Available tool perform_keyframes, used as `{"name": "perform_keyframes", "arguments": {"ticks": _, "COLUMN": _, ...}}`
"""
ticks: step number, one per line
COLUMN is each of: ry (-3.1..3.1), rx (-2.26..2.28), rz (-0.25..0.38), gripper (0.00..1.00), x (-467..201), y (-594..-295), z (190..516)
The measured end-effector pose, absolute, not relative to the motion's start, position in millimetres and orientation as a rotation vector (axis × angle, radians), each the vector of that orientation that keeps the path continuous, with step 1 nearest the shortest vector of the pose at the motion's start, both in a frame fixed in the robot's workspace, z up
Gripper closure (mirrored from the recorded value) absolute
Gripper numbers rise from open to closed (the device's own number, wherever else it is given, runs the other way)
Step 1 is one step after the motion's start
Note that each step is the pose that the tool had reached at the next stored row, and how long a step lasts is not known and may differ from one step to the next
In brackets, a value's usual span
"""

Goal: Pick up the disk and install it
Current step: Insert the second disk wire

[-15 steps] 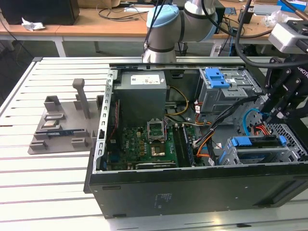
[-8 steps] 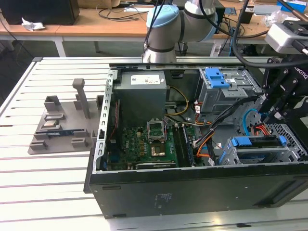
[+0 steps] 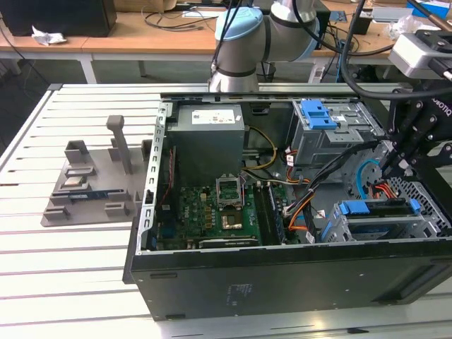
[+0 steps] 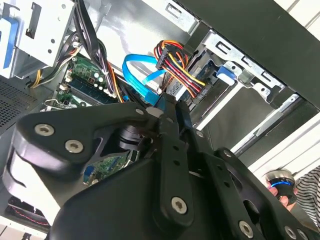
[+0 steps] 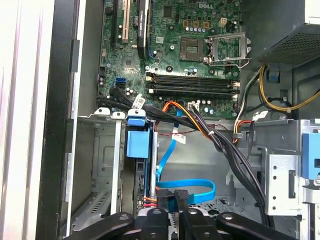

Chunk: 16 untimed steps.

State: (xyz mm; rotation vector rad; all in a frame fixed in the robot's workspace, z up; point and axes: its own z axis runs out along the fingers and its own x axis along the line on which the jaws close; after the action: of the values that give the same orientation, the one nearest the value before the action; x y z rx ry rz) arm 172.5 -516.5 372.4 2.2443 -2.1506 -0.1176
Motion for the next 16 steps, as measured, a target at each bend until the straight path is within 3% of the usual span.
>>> {"name": "perform_keyframes", "arguments": {"ticks": 16, "ry": -2.151, "rx": 2.246, "rz": -0.12, "gripper": 0.84, "x": 165.3, "y": -523.4, "z": 367.0}}
